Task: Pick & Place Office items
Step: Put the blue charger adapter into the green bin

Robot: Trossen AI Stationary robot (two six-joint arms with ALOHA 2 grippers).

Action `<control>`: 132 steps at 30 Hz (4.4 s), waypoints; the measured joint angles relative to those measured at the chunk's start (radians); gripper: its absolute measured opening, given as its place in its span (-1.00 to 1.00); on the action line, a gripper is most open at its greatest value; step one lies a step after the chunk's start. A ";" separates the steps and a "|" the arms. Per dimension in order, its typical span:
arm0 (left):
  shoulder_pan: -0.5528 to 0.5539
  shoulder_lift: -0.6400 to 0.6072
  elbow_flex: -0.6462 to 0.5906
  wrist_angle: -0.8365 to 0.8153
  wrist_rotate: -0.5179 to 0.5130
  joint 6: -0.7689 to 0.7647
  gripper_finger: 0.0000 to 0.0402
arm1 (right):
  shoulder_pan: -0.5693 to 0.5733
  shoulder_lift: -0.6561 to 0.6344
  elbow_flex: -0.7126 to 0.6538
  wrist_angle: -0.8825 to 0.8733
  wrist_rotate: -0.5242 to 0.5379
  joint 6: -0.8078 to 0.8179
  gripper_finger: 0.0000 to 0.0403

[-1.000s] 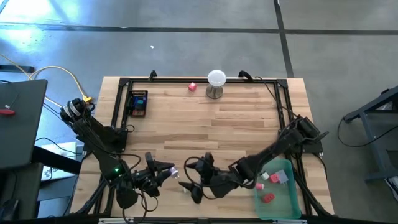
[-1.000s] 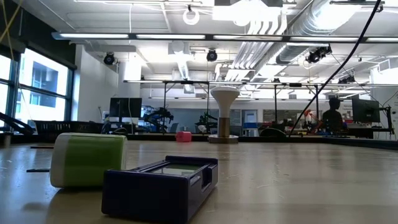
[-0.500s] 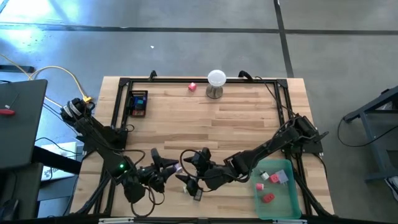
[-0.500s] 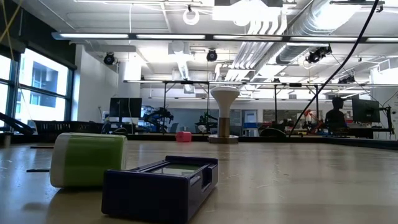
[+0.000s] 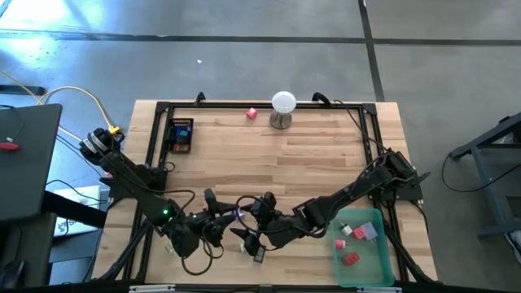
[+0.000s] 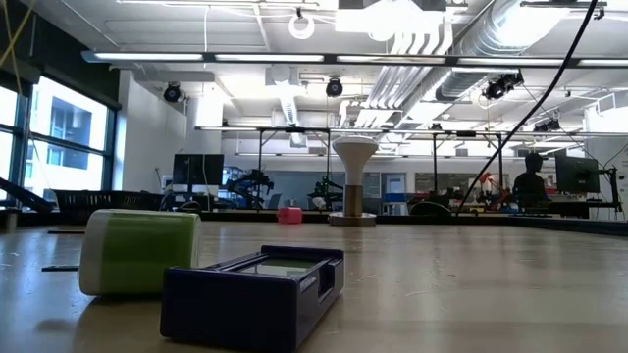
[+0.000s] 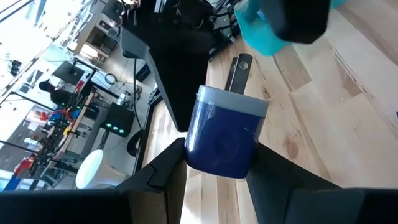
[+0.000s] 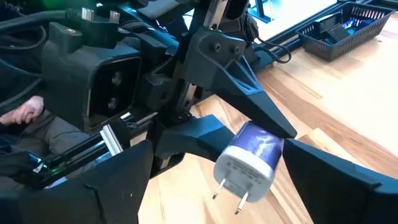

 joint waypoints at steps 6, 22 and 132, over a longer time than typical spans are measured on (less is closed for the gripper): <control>0.000 0.000 0.000 0.000 0.000 0.019 -0.36 | -0.011 0.000 0.000 -0.007 -0.021 0.000 0.73; -0.001 0.000 0.000 -0.006 0.000 0.016 -0.36 | -0.025 -0.002 0.000 -0.008 -0.084 -0.002 0.73; 0.012 0.000 0.000 -0.079 0.199 -0.511 0.52 | 0.582 -0.058 0.001 -1.086 0.339 0.955 -0.39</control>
